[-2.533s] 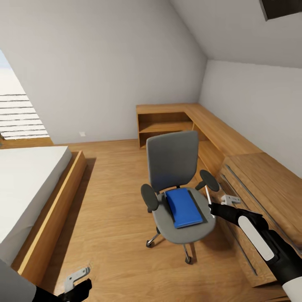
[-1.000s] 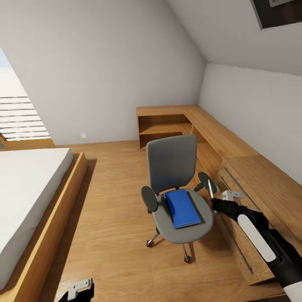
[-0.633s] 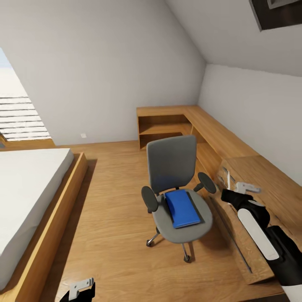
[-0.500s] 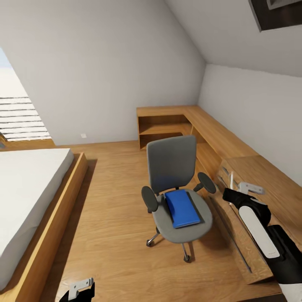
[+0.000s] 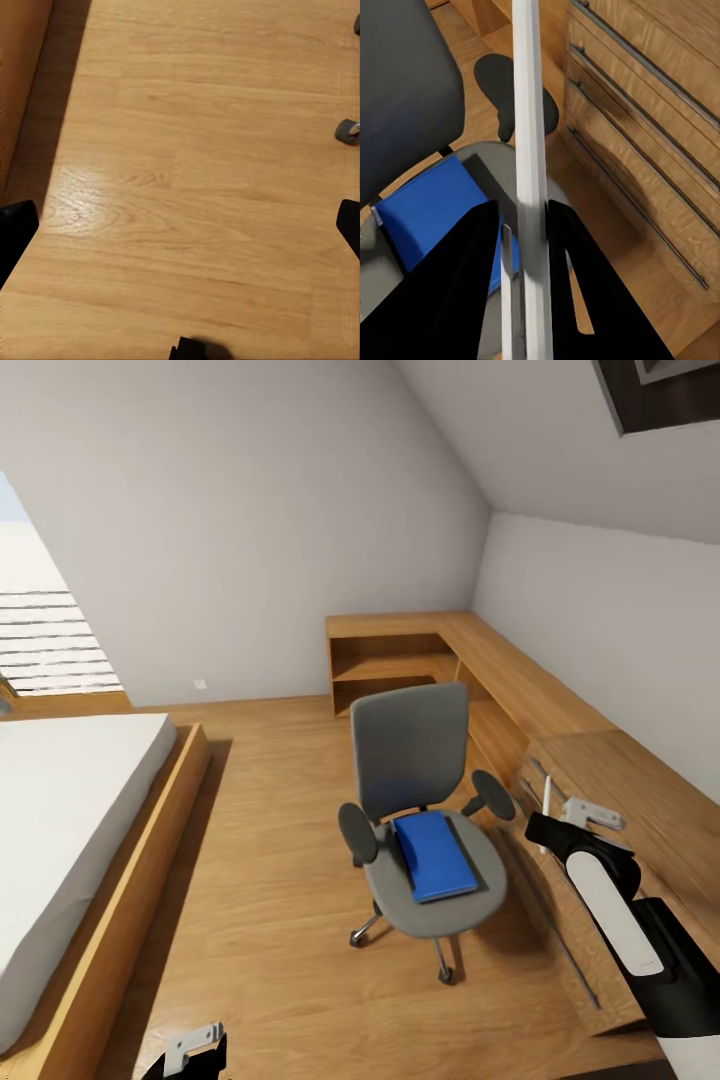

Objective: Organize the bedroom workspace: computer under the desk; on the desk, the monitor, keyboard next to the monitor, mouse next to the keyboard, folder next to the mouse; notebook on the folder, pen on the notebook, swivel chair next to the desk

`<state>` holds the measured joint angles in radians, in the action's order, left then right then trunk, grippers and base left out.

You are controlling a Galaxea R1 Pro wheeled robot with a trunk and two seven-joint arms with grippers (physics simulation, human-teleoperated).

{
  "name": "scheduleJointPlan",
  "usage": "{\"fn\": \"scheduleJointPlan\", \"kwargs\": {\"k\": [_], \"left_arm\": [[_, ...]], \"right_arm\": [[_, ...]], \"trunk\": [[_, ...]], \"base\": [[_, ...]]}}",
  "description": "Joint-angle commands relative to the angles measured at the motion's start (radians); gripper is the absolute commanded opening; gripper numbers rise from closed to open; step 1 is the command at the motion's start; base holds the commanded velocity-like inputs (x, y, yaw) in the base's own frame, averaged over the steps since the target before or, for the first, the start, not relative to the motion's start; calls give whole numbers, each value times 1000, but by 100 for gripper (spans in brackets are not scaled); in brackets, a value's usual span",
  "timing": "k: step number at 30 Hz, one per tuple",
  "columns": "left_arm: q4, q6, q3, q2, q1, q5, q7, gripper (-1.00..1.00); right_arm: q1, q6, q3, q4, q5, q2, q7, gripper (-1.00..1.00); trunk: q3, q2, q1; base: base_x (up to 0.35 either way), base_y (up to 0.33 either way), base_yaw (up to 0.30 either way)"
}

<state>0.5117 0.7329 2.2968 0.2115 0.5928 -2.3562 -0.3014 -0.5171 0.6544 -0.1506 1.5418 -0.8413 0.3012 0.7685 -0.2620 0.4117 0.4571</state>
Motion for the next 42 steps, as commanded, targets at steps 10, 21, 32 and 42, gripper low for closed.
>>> {"fn": "scheduleJointPlan", "kwargs": {"k": [10, 21, 32, 42], "left_arm": [[4, 2, 7, 0, 2, 0, -7, 100], [4, -1, 8, -3, 2, 0, -5, 100], [4, -2, 8, -3, 2, 0, -5, 100], [6, -3, 8, -11, 2, 0, -5, 100]], "right_arm": [[-1, 4, -4, 0, -8, 1, 9, -100], [0, -1, -3, -2, -9, 2, 9, -100], [0, -2, -3, -2, -8, 2, 9, -100], [0, -2, 0, -2, -6, 2, 10, -100]], "trunk": [[-2, 2, 1], [-2, 2, 1], [-2, 2, 1], [-2, 2, 1]], "base": [[-109, 262, 0], [-14, 170, -114], [-1, 10, -260], [0, 0, -91]]}}
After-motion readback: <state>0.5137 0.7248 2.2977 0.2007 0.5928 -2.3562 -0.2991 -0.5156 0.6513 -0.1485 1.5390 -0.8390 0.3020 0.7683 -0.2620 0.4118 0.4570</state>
